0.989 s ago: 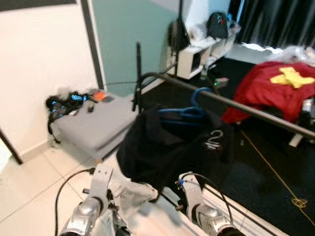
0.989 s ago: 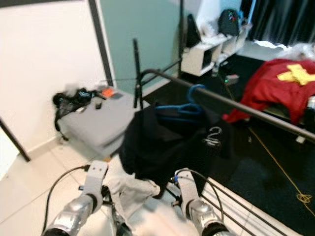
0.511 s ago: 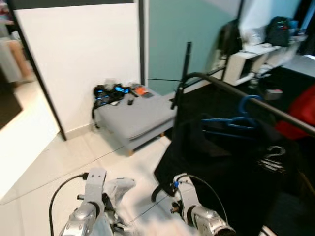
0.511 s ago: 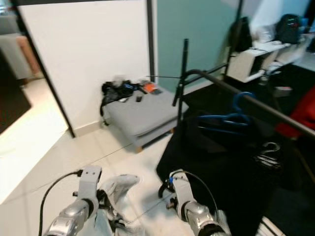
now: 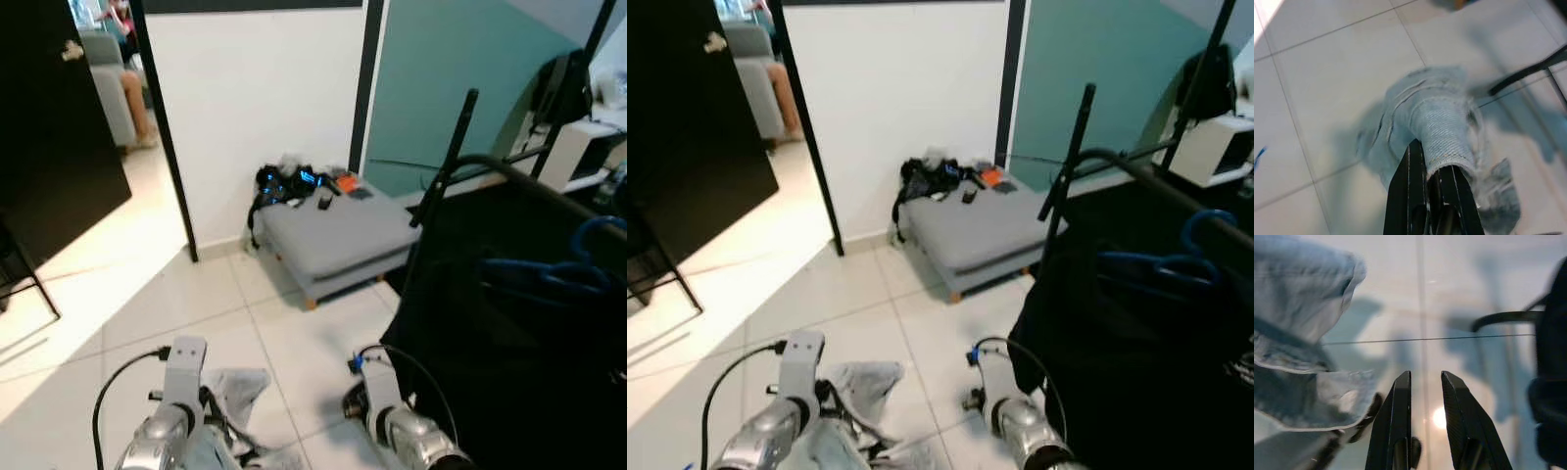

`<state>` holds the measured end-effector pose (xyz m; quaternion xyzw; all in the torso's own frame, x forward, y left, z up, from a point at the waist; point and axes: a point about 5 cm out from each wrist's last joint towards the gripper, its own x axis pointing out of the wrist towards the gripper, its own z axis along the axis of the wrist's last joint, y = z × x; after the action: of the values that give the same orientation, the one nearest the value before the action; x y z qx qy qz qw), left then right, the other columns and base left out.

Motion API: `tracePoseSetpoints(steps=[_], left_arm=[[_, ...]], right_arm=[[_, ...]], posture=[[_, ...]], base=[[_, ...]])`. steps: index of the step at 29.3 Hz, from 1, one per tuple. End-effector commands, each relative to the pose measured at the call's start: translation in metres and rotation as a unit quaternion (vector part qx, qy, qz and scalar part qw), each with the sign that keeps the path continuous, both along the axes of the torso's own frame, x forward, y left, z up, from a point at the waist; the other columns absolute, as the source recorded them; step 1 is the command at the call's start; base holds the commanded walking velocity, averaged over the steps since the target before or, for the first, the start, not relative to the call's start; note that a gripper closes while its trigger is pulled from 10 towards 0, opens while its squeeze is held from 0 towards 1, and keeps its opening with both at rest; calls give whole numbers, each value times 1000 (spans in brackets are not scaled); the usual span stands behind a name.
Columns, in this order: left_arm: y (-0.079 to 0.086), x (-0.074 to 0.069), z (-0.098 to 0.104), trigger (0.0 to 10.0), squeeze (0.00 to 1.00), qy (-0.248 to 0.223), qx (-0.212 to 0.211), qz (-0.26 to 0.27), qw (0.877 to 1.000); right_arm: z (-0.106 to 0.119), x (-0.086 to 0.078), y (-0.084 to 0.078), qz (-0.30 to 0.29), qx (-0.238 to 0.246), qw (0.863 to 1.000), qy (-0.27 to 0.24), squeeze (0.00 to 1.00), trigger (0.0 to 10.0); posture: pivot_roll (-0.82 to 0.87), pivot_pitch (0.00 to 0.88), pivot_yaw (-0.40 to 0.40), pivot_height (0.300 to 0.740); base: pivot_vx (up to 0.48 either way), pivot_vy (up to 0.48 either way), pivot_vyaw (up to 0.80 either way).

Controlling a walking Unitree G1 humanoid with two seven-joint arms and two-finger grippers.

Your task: Hang hanger

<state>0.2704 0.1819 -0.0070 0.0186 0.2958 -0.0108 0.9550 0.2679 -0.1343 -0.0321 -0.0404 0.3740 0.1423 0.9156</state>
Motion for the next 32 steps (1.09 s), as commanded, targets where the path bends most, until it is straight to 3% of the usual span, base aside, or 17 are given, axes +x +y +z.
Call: tracePoseSetpoints(steps=[1, 11, 21, 28, 32], left_arm=[[0, 0, -1, 10000, 0, 7, -9, 6, 1000], [-4, 13, 6, 10000, 0, 5, 0, 9, 1000], [6, 18, 13, 10000, 0, -25, 26, 31, 999], [4, 18, 14, 10000, 0, -28, 16, 31, 999], [0, 18, 16, 10000, 0, -32, -11, 32, 999]], right_arm=[[-1, -1, -2, -18, 8, 1000, 0, 0, 10000], [0, 0, -2, -23, 9, 1000, -2, 0, 10000], [4, 5, 0, -25, 11, 1000, -12, 0, 10000], [5, 6, 5, -19, 11, 1000, -16, 0, 10000], [6, 7, 6, -16, 11, 1000, -21, 0, 10000]], posture=[[37, 0, 8, 740], [34, 0, 4, 740], [62, 0, -4, 740], [63, 0, -5, 740], [59, 0, -2, 740]], base=[[0, 0, 800], [0, 0, 800], [0, 0, 800], [0, 0, 800], [0, 0, 800]])
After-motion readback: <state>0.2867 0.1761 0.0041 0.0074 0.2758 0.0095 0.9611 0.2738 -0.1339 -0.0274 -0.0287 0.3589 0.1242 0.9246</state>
